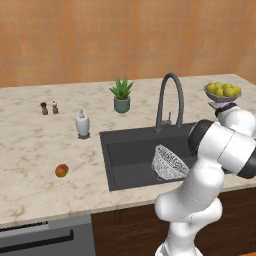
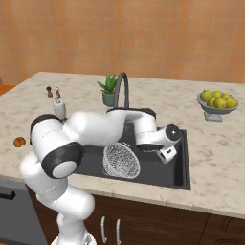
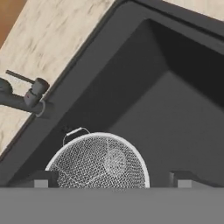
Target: Put the colander in the sink, put the peach in the colander, and turn on the sink faucet and pour water over the colander.
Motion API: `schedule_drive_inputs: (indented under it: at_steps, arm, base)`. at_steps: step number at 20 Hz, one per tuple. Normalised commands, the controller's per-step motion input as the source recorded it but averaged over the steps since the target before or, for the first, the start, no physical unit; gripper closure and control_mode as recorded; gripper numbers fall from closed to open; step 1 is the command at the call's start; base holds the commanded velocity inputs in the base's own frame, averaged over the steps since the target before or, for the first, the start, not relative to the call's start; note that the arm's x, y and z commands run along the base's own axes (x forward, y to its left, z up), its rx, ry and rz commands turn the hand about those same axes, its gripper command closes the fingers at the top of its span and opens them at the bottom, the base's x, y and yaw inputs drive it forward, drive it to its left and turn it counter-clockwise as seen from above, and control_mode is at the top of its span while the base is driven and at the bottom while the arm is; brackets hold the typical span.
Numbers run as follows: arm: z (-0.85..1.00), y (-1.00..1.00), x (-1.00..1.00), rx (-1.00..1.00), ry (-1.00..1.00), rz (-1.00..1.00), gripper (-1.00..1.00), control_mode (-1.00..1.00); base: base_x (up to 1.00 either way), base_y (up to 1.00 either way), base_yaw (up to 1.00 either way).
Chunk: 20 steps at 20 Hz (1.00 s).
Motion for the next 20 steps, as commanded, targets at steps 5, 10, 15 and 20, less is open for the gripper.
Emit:
schedule_drive_inputs:
  at_steps: [5,10,15,20]
  arm:
    - [0.84,0.84,-0.4,-0.18,-0.04,0.0,-1.0,-1.0]
    - [0.89,0.94,-0.3,-0.16,0.07,0.0,-1.0,-1.0]
    - [0.99,0.9,-0.33,-0.07,0.08,0.01,-1.0,-1.0]
    - [0.77,0.91,-0.27,0.0,0.01,0.09,-1.0,-1.0]
  base:
    - [0.0,0.0,0.0]
    - [0.0,0.0,0.0]
    - [0.0,0.0,0.0]
    - [0.0,0.0,0.0]
